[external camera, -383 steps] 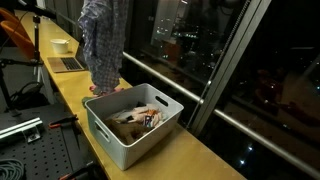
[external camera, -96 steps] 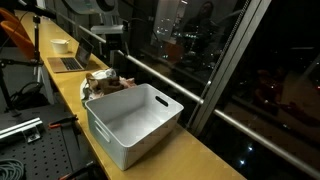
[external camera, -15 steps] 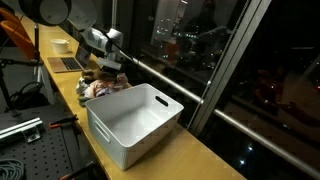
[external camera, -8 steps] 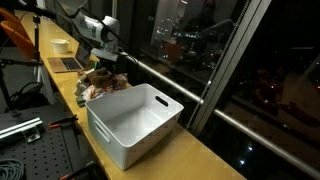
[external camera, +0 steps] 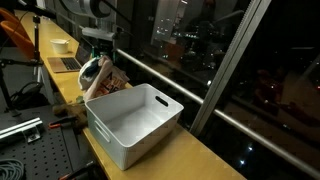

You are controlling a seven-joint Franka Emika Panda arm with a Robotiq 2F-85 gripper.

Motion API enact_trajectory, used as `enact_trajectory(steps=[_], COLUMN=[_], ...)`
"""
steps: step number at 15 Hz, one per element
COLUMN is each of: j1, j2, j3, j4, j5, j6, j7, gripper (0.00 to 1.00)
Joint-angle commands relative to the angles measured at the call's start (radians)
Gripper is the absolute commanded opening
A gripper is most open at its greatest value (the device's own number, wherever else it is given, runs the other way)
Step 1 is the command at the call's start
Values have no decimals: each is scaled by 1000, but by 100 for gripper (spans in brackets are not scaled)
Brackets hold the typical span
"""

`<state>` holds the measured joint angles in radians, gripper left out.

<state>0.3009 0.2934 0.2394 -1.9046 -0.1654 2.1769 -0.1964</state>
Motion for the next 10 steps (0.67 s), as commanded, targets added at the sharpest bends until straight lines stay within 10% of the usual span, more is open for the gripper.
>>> enact_trajectory(steps=[1, 10], j1=[-45, -203], j2=[-227, -514], j3=[-8, -172], j4=[-139, -149], j5=[10, 30], j6=[-29, -194], j7=[8, -154], gripper=[0, 0])
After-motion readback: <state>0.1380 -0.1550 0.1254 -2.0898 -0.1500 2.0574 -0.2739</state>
